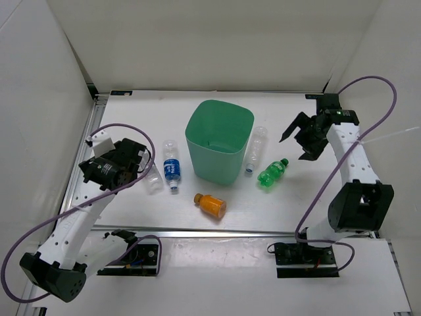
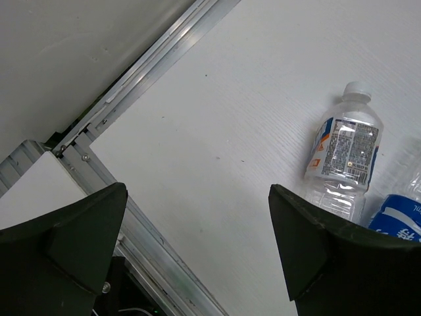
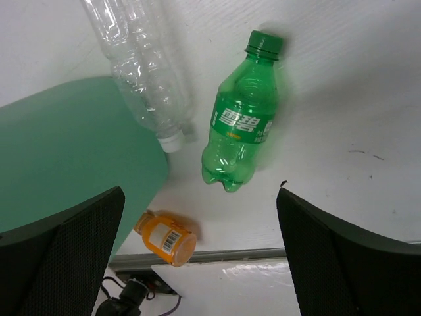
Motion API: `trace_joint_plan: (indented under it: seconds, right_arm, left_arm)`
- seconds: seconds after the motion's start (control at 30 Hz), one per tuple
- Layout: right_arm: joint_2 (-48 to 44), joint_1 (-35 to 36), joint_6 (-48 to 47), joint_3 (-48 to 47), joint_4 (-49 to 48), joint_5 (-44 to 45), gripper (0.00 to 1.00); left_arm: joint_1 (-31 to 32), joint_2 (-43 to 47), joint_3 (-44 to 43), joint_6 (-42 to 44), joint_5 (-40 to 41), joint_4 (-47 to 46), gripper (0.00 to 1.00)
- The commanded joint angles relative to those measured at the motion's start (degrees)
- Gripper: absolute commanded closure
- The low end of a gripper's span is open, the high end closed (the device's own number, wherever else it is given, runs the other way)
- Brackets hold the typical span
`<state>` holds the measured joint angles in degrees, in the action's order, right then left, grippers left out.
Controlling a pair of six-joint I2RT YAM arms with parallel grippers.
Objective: Put the plastic bottles in the bin
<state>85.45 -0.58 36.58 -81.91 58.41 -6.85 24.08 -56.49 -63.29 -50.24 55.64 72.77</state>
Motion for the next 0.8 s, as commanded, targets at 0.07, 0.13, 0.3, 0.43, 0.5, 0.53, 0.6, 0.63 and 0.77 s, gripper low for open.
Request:
trace_joint_plan:
  seconds: [0.07, 0.13, 0.3, 0.43, 0.5, 0.53, 0.6, 0.63, 0.77]
  right_arm:
    - [6.6, -0.4, 0.7, 0.9, -3.3, -4.4, 0.00]
    - [9.1, 0.1, 2.5, 2.8, -3.8, -4.4, 0.00]
    - [13.5, 2.2, 3.6, 6.9, -7.8, -5.0, 0.00]
    - [18.1, 2.8, 4.2, 5.6, -7.3, -4.4, 0.00]
    - [19.7, 2.8, 4.2, 6.8, -8.6, -4.4, 0.00]
    - [20.3, 2.8, 4.7, 7.4, -8.6, -4.4, 0.00]
    - [22.5, 2.8, 5.3, 8.2, -9.1, -4.4, 0.00]
    - [23.2, 2.8, 5.3, 9.0, -9.7, -4.4, 0.00]
    - [25.4, 2.8, 5.9, 9.7, -10.4, -4.3, 0.00]
  left_arm:
    - [-0.9, 0.4, 2.3, 3.3, -2.0, -3.4, 0.00]
    - [-1.4, -0.1, 2.3, 3.9, -2.0, -3.4, 0.00]
    - [-1.4, -2.3, 2.8, 3.9, -2.0, -4.0, 0.00]
    - [-1.4, -4.0, 4.0, 3.9, -2.6, -4.5, 0.00]
    - [-1.4, -4.7, 4.7, 3.9, -2.6, -4.5, 0.00]
    - [-1.4, -4.7, 4.7, 3.9, -2.6, -4.0, 0.00]
    - [-1.4, -6.2, 4.7, 2.6, -2.6, -3.3, 0.00]
    - [-1.4, -6.2, 5.2, 2.6, -2.6, -3.3, 0.00]
    - [-1.4, -7.5, 5.2, 2.0, -2.6, -2.7, 0.00]
